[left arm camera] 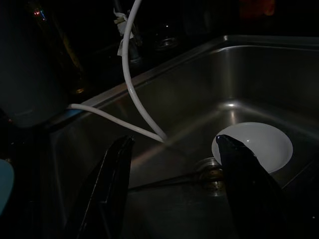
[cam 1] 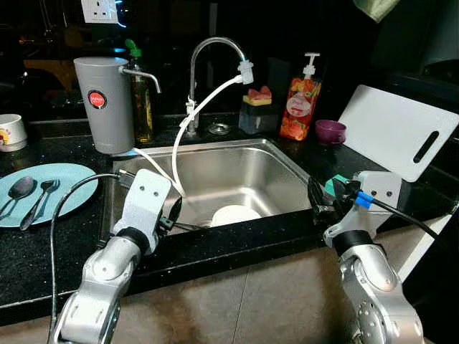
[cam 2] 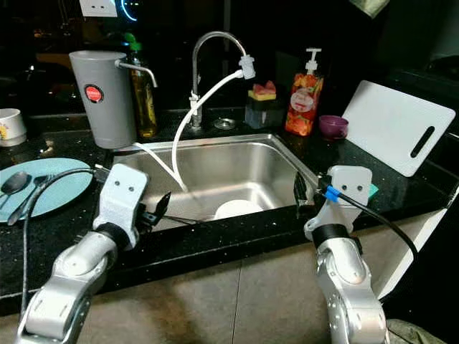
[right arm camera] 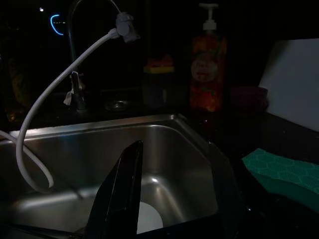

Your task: Kitchen organization

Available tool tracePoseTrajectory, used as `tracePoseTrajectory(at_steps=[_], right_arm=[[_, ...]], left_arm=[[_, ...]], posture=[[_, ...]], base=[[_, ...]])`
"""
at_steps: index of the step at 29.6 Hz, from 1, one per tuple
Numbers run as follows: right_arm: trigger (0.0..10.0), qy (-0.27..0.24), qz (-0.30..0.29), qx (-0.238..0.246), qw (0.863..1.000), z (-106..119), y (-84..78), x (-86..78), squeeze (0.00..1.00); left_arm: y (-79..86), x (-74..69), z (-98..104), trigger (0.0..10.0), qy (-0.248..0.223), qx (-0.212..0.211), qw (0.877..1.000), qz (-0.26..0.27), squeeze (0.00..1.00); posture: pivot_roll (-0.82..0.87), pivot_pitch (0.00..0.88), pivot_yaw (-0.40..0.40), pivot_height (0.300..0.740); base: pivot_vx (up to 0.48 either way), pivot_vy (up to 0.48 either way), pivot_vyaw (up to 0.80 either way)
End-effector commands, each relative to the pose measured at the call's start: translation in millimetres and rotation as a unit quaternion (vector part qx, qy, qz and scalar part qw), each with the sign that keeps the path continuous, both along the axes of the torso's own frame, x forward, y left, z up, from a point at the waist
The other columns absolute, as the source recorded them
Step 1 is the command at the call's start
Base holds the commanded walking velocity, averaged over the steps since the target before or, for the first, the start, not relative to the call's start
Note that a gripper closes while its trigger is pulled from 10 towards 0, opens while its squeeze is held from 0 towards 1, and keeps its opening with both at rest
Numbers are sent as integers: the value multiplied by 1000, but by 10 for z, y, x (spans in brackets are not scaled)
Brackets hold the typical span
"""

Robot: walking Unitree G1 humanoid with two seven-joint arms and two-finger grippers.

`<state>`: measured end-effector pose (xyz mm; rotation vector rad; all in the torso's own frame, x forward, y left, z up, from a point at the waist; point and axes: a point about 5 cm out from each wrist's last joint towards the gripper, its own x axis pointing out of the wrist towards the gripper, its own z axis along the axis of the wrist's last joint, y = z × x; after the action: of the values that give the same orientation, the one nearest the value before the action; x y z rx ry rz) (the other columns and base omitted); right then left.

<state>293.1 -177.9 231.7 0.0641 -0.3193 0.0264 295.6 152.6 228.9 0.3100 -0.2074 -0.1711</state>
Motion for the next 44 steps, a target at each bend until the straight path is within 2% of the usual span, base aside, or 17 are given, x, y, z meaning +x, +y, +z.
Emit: tracePoseTrajectory(at_steps=[1, 25, 31, 44], right_arm=[[10000, -2, -12, 6, 1000, 3, -63, -2, 0], [10000, -5, -7, 14, 1000, -10, -9, 22, 0], [10000, -6, -20, 17, 1000, -11, -71, 42, 0], [10000, -2, 0, 23, 1000, -53, 47, 60, 0]], left_arm=[[4, 3, -2, 10000, 0, 9, 1000, 2, 0], [5, 33, 26, 10000, -6, 16, 1000, 3, 0], [-1, 44, 18, 10000, -6, 17, 1000, 1, 0], [40, 24, 23, 10000, -12, 17, 1000, 11, 0]], posture=[[154, 42, -73, 740], [160, 11, -53, 740], [166, 7, -52, 740], [180, 0, -68, 740]], base=[[0, 0, 0], [0, 0, 0], [0, 0, 0], [0, 0, 0]])
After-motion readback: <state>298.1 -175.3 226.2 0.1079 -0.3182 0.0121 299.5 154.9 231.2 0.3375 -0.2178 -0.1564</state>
